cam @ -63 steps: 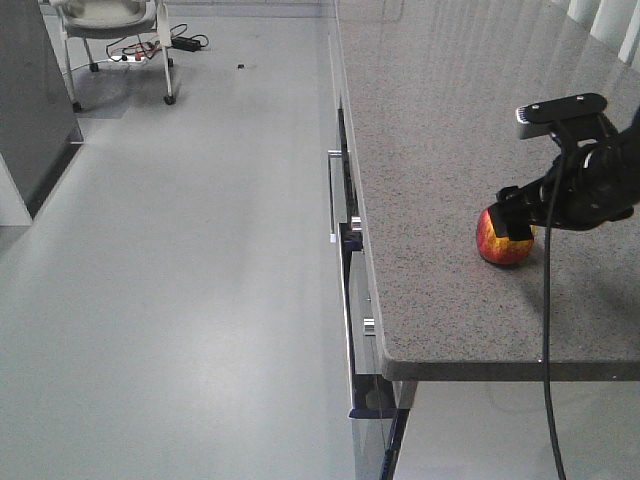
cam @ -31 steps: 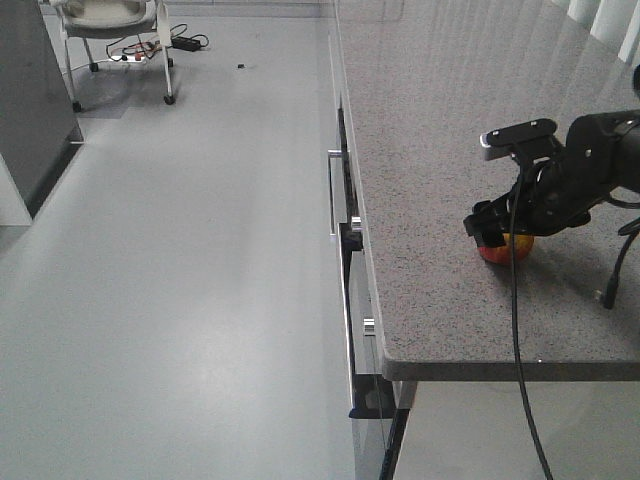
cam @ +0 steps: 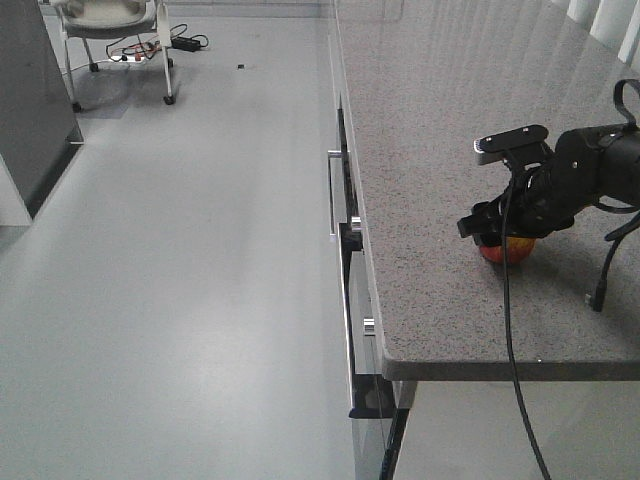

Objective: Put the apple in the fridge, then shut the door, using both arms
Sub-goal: 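Reach the open right gripper down around the red-yellow apple, then close the right gripper on the apple and lift it off the counter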

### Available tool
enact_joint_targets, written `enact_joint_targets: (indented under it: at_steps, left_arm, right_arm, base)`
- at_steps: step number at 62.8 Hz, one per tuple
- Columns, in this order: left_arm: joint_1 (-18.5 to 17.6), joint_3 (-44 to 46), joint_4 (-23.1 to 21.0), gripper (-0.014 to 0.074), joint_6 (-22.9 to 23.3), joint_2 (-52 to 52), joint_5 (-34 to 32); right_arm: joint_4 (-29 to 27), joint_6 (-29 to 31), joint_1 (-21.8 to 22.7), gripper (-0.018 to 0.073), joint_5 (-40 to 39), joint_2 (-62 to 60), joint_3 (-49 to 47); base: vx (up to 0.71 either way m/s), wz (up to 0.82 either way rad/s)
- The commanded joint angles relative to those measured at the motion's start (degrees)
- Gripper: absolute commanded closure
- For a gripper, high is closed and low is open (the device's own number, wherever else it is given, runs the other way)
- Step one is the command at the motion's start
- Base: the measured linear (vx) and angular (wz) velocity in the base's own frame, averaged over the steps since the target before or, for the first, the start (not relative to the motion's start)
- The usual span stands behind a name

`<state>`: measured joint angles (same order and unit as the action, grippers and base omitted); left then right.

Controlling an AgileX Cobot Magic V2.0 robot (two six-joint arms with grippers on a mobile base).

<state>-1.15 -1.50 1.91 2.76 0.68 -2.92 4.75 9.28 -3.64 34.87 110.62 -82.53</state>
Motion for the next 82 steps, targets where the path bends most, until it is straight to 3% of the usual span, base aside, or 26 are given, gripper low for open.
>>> enact_joint_targets:
  at_steps: [1, 13, 24, 43, 54, 67, 82]
  left_arm:
    - [0.03, -1.2, -0.13, 0.0603, 0.17, -0.55, -4.29]
    - [0.03, -1.2, -0.13, 0.0603, 0.17, -0.55, -4.29]
    - [0.03, -1.2, -0.13, 0.0603, 0.17, -0.55, -4.29]
    - [0.03, -1.2, -0.13, 0.0603, 0.17, -0.55, -4.29]
    - [0.03, -1.2, -0.13, 0.0603, 0.17, -0.55, -4.29]
    - [0.03, -1.2, -0.13, 0.0603, 0.17, -0.55, -4.29]
    - [0.03, -1.2, -0.13, 0.0603, 0.17, -0.55, -4.29]
  right_arm:
    - [-0.37, -0.1, 0.1, 0.0199, -2.2, -5.8, -1.79]
    - [-7.47, 4.39, 0.1, 0.0196, -0.47, -12.93, -0.41]
    - [-14.61, 10.57, 0.1, 0.0196, -3.23, -22.78, 8.7]
    - [-17.17, 13.79, 0.1, 0.0196, -4.33, -42.43, 26.94]
    - [-20.58, 15.39, 0.1, 0.0196, -0.53, -53.58, 34.3]
    - [-27.69, 21.91, 0.1, 0.0196, 3.48, -67.9, 40.57]
    - [-30.89, 23.91, 0.1, 0.0196, 14.29, -82.9, 43.99]
  base:
    - [0.0, 0.0]
    - [0.0, 0.0]
    - [0.0, 0.0]
    - [0.0, 0.0]
    - [0.0, 0.0]
    - [0.0, 0.0]
    - [0.0, 0.0]
